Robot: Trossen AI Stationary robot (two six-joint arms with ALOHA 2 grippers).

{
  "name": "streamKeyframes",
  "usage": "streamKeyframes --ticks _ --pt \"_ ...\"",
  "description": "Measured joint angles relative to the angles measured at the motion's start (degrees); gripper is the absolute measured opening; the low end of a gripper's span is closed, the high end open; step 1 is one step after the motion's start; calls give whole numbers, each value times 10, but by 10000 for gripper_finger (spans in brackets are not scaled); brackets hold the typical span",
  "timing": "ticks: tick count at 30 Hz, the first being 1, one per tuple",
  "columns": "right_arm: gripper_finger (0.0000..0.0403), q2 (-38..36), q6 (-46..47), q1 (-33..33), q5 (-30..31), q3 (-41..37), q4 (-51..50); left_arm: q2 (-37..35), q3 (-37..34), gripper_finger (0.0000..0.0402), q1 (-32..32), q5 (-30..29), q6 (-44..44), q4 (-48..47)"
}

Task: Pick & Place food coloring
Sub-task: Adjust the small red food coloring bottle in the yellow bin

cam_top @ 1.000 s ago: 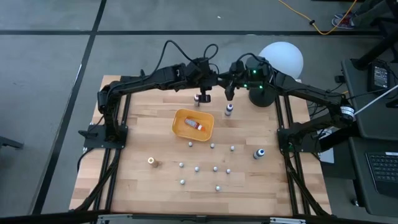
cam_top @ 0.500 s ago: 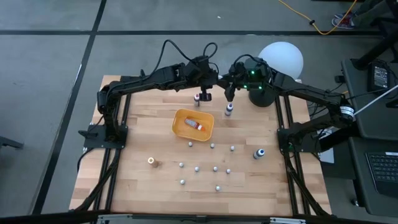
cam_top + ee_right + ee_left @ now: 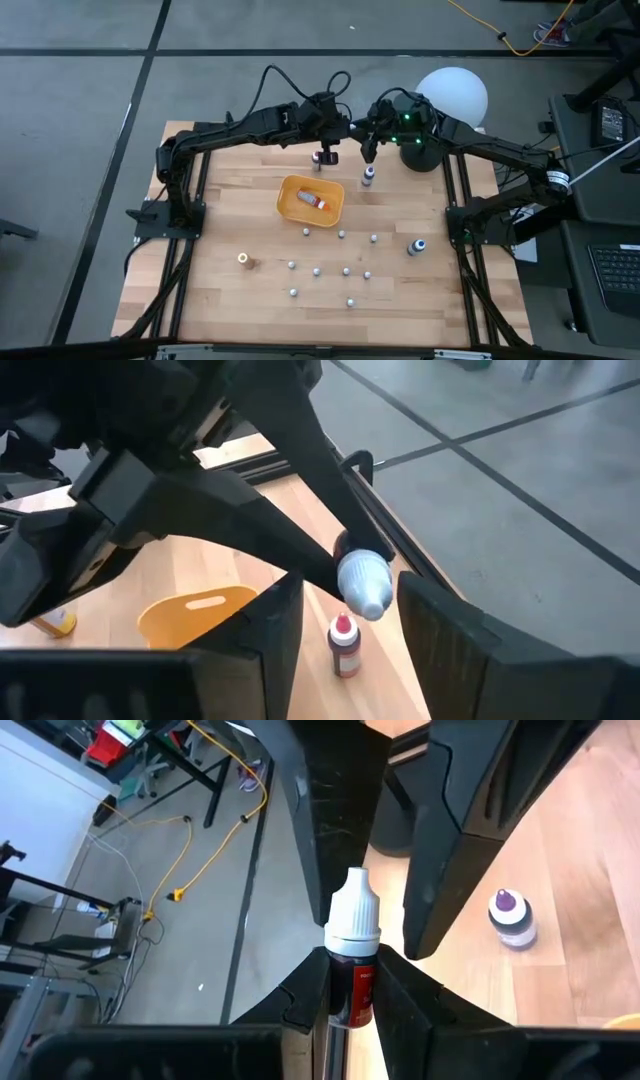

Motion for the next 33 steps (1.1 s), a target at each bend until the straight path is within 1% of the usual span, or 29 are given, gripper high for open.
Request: streamKeyframes --ticks 5,16,21,25,29,33 --pt "152 0 -1 0 0 0 0 0 0 58 0 -2 0 0" --pt "70 0 -1 0 2 0 0 0 0 58 0 -2 0 -2" --pt "60 0 -3 0 2 -1 0 0 0 63 0 8 0 -7" --pt "66 0 -3 0 -1 -1 -2 -1 0 82 -3 16 -1 -12" --pt "63 1 -3 0 -4 -1 -2 -2 2 117 -7 20 0 -36" --pt "64 2 -3 1 -4 -1 3 -14 2 163 -9 -20 1 -104"
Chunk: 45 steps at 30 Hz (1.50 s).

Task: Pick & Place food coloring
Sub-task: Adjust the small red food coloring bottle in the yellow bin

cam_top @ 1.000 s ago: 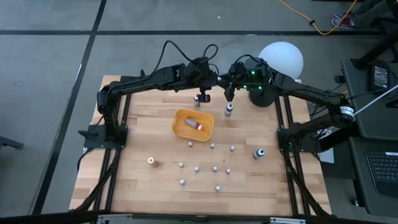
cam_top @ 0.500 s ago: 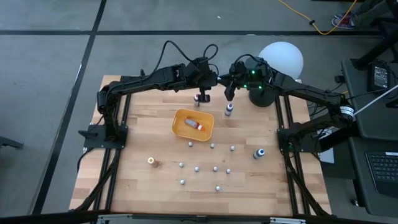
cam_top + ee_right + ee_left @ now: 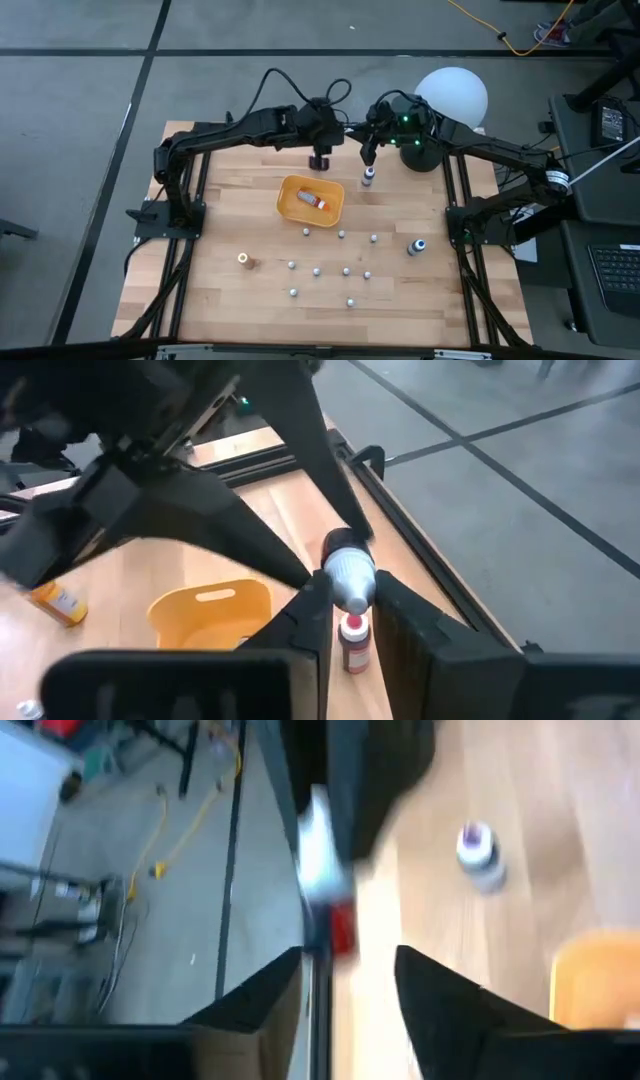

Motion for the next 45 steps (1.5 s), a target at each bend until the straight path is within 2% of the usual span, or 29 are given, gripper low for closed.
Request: streamKeyframes --ticks 4,6,9,13,19,24,29,34,38,45 --pt "66 -1 0 -2 7 0 0 -16 21 203 2 -51 13 -91" --pt "64 -1 0 -1 -11 0 -7 -30 37 215 9 -80 28 -132" --pt "62 -1 9 10 -43 0 -24 -50 56 221 27 -116 38 -163" --pt "63 -1 4 42 -44 0 -52 -89 66 217 65 -136 26 -169" --pt "63 31 8 100 -43 21 -114 -144 71 210 124 -122 -39 -167" --pt "63 137 -17 146 -24 133 -233 -179 71 210 156 -89 -80 -157" --pt "63 244 -67 168 -22 251 -315 -198 71 209 165 -82 -103 -140" --pt "63 307 -133 172 -54 325 -372 -203 71 209 165 -72 -128 -137" --pt "63 327 -179 174 -56 336 -377 -203 71 210 165 -73 -165 -137" --pt "63 367 -197 190 -56 313 -369 -203 71 208 155 -74 -222 -144"
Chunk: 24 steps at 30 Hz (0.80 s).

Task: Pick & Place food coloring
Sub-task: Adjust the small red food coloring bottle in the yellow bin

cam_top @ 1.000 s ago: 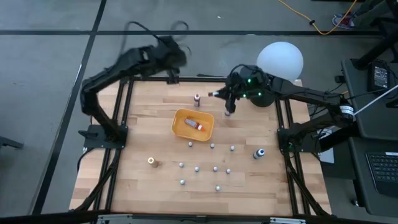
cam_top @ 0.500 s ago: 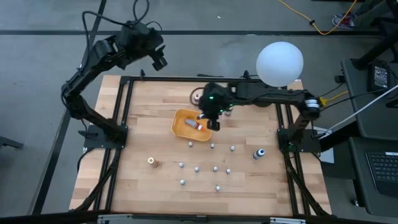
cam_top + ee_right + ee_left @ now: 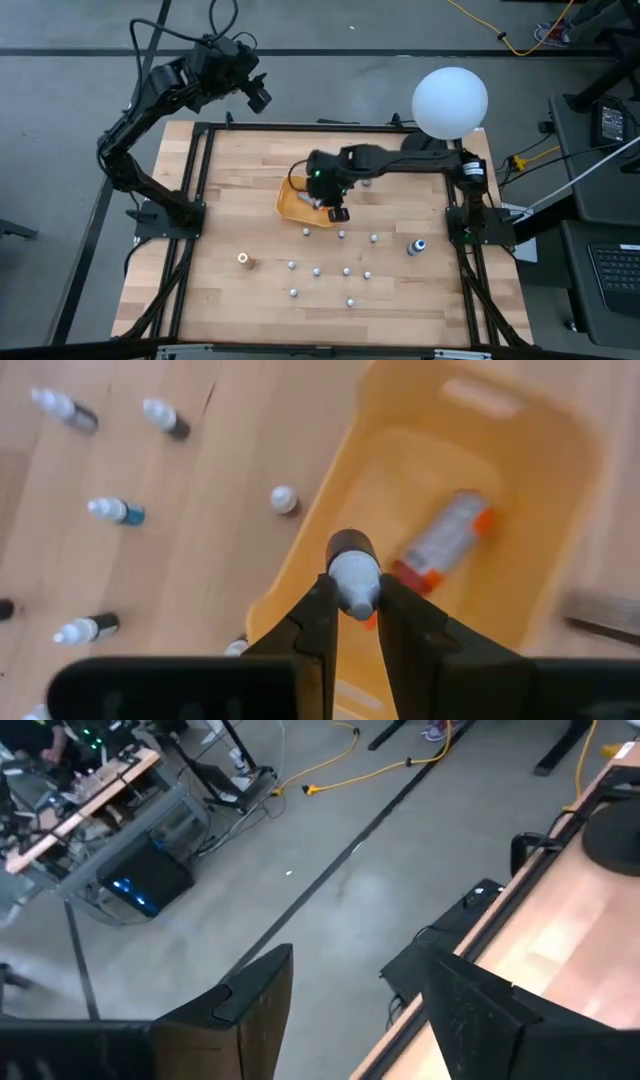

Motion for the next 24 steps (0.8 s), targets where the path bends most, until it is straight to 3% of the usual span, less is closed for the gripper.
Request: streamKeyframes --ticks 11,24 --pt "64 4 2 11 30 -110 96 14 0 207 -37 -4 -19 -1" --pt "64 17 2 16 72 -109 96 54 -1 207 -39 -4 -7 -1"
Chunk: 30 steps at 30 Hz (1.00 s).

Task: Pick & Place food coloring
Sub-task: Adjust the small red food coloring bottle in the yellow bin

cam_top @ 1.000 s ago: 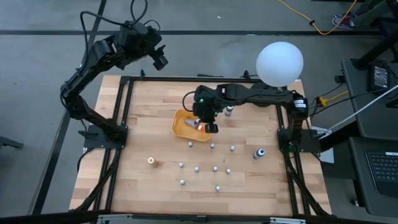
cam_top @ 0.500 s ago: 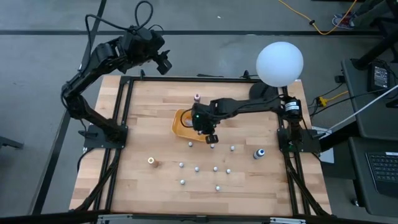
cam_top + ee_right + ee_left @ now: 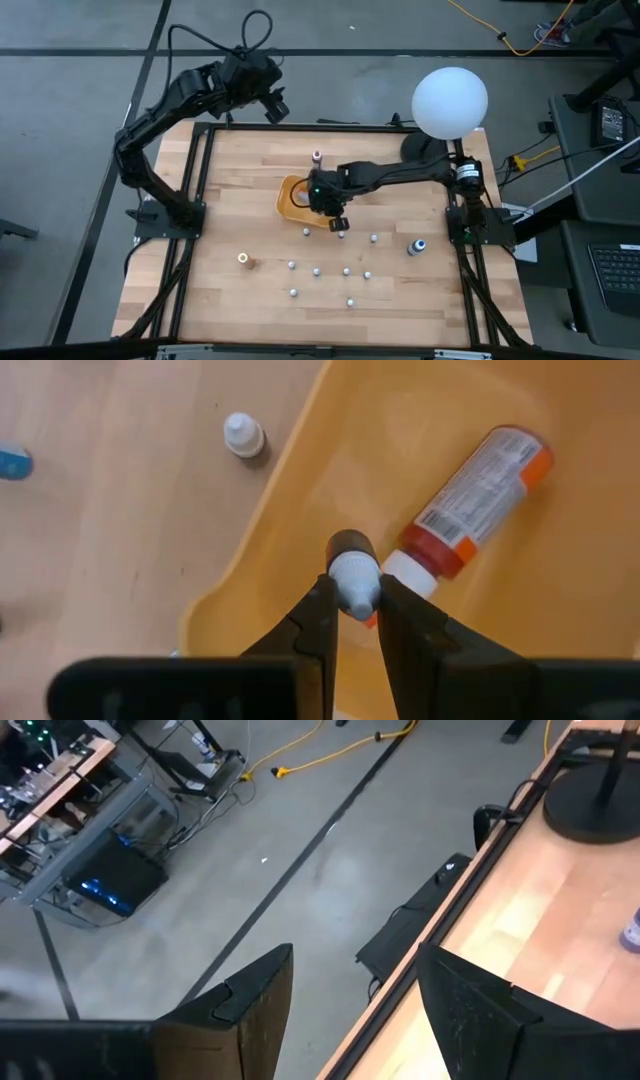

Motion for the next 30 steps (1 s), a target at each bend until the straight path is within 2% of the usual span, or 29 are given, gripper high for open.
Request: streamKeyframes --ticks 14,30 --pt "64 84 13 18 5 80 -44 3 0 207 1 0 22 5" --pt "77 88 11 17 19 81 -64 3 0 207 1 3 28 4"
